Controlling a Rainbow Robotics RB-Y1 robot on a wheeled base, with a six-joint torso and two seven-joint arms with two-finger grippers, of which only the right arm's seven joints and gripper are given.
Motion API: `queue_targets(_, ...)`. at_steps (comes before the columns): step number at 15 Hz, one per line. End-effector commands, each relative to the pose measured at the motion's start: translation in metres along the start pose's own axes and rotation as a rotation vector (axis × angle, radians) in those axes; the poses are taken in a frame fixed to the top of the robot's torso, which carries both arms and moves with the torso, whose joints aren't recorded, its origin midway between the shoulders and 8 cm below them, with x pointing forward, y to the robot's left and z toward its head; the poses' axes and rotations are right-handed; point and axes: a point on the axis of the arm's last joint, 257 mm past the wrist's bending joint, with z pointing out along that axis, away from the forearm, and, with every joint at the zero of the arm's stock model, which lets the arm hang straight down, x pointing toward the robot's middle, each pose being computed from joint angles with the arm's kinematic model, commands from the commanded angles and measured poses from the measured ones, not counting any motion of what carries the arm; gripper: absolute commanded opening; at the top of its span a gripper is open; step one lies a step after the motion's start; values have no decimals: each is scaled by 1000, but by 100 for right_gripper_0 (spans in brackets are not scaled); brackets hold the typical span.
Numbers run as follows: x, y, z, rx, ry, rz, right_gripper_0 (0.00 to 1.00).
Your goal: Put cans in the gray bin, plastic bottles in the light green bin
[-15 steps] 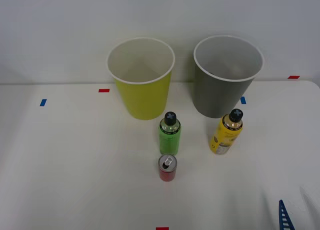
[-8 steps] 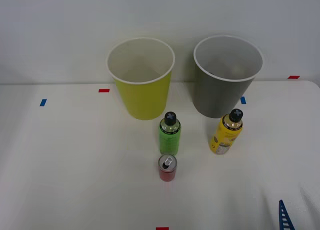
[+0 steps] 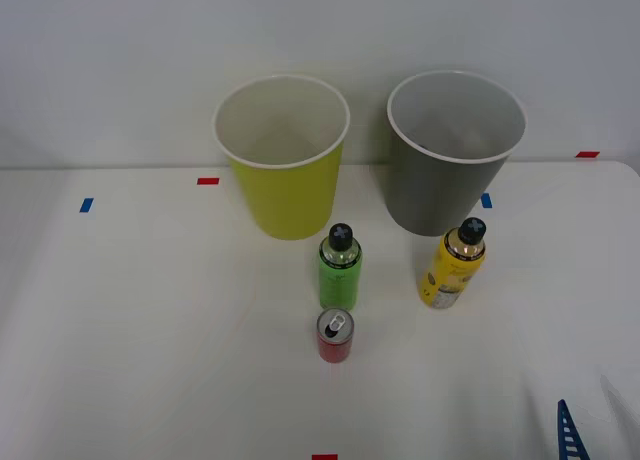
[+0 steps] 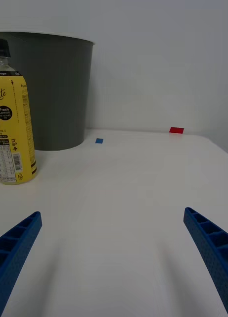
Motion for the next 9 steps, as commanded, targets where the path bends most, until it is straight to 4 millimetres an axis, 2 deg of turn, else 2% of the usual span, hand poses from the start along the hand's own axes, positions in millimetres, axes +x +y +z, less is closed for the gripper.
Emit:
queue_targets(1,0,0,0,0,0,0,100)
queue_targets(9,0,0,0,0,0,0,100)
